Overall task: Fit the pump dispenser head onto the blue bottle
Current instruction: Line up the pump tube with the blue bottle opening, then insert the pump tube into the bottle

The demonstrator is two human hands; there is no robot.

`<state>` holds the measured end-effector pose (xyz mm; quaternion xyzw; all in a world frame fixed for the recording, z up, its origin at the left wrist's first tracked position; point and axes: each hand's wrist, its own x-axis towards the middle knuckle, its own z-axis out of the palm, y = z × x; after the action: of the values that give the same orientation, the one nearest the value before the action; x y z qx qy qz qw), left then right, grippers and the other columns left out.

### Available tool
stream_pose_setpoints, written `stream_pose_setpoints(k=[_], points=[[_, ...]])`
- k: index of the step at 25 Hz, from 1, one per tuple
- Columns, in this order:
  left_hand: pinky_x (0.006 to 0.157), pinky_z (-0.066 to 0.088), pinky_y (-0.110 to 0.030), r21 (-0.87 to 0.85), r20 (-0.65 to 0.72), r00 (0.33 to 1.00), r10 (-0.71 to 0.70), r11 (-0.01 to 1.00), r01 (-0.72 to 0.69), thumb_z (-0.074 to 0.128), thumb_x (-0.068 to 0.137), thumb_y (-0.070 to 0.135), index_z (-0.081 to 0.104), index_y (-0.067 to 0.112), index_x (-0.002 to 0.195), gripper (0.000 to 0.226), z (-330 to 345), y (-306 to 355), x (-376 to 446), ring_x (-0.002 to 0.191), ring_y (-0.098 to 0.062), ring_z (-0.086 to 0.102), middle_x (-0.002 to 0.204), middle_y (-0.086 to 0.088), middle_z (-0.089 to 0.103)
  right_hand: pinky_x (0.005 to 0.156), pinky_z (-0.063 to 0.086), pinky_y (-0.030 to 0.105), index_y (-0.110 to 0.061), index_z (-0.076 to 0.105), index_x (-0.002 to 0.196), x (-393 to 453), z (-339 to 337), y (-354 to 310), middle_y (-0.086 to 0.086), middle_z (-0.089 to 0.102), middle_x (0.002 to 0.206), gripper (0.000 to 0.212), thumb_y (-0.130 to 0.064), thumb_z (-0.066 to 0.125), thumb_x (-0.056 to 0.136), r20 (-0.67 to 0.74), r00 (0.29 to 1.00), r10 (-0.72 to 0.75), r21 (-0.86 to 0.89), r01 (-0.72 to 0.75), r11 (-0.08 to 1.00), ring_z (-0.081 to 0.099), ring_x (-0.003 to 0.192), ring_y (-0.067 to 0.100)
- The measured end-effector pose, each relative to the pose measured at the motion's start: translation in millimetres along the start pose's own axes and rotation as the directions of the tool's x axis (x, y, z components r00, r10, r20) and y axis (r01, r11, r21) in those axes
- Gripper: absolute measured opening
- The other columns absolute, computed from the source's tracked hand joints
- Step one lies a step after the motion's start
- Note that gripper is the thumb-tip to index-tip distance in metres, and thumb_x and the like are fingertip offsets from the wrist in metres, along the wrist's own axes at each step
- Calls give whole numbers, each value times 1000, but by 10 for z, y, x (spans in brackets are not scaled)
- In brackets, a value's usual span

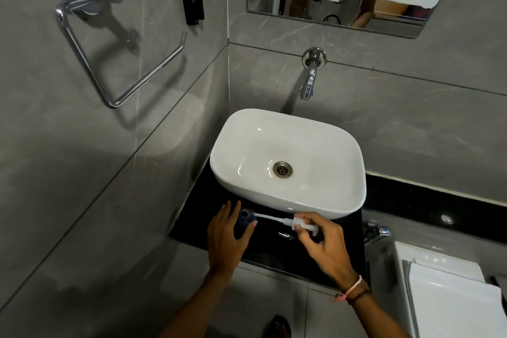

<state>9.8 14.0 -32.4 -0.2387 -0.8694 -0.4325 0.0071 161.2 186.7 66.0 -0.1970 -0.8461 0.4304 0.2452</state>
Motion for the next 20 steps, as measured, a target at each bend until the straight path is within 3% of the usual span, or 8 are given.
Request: stream_pose_setpoints(k=[3, 7, 12, 17, 20], points=[[113, 34, -54, 188, 8, 990, 137, 973, -137, 52, 88, 67, 52, 21, 145, 74, 0, -125, 25, 139, -31, 45, 149, -15, 51, 80, 52, 13, -16, 76, 99, 136, 7, -104, -11, 77, 93, 14, -8, 78, 88, 74, 996, -50, -42, 54, 998, 71, 93, 3], [113, 33, -56, 251, 37, 972, 231, 939, -233, 53, 89, 69, 49, 22, 148, 75, -28, -223, 87, 141, -32, 43, 150, -15, 50, 83, 57, 25, -22, 74, 99, 352, 38, -222, -9, 77, 97, 9, -18, 75, 91, 186, 979, -82, -121, 106, 987, 70, 94, 5], [114, 32, -55, 294, 69, 975, 210, 930, -221, 44, 90, 74, 49, 23, 148, 77, -32, -235, 94, 141, -31, 42, 151, -13, 49, 79, 52, 20, -20, 73, 94, 606, 60, -431, -7, 75, 93, 4, -21, 72, 90, 228, 958, -175, -173, 217, 961, 68, 88, 8], [113, 34, -56, 338, 107, 972, 209, 912, -233, 42, 90, 76, 47, 25, 149, 78, -50, -260, 122, 142, -30, 41, 153, -12, 47, 77, 57, 34, -20, 74, 98, 760, 127, -536, -1, 77, 95, 13, -28, 71, 88, 378, 910, -173, -288, 293, 912, 69, 86, 16], [112, 35, -57, 332, 90, 973, 213, 915, -231, 45, 90, 75, 49, 25, 148, 76, -39, -274, 109, 142, -30, 42, 152, -12, 48, 72, 55, 34, -20, 70, 102, 884, 266, -642, 2, 77, 97, 16, -28, 70, 89, 458, 873, -170, -300, 332, 894, 69, 85, 19]])
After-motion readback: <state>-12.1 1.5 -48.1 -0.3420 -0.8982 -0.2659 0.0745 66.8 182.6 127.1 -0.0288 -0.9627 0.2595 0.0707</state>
